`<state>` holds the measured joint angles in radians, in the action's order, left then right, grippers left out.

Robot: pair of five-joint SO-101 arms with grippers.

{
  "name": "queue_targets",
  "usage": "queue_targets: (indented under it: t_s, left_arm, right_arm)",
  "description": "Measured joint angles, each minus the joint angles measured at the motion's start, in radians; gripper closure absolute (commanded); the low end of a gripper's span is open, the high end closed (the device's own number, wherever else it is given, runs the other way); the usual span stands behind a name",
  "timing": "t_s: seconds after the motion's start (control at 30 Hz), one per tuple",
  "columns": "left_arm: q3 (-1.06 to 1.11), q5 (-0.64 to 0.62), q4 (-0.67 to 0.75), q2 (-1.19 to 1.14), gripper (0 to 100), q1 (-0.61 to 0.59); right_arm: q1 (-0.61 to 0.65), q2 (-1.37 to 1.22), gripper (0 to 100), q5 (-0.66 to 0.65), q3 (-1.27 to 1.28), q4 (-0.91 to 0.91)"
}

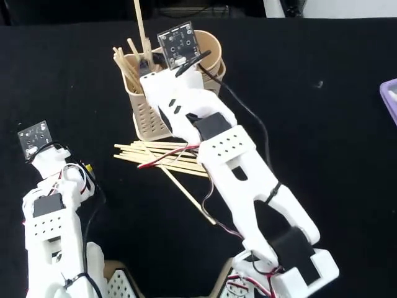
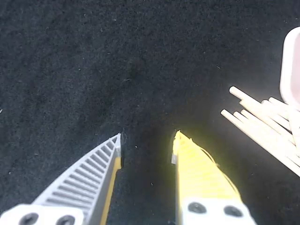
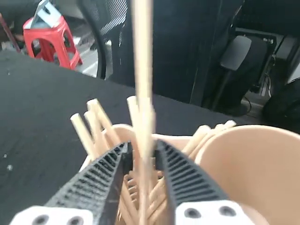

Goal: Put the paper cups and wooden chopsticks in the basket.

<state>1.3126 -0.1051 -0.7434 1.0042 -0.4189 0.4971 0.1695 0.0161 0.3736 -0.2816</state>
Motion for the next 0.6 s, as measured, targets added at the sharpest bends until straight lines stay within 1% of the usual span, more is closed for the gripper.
queue_targets:
  t_s: [0.2,0.3,0.37,0.47,0.6]
  left_arm:
    - [0.000,0.000,0.000,0.000,82,0.000]
    - [0.000,0.000,0.000,0.000,82,0.000]
    - [0.000,0.000,0.000,0.000,82,0.000]
    - [0.000,0.000,0.000,0.000,82,0.000]
    - [0.000,0.000,0.000,0.000,82,0.000]
  right_arm:
    - [0.018,0.064,86.4,0.000,0.000,-0.069]
    - [0.018,0.135,86.4,0.000,0.000,-0.083]
    - [0.018,0.195,86.4,0.000,0.000,-0.124]
    - [0.021,0.296,86.4,-0.029,0.000,-0.233]
    - [0.044,0.414,86.1,-0.169,-0.002,-0.489]
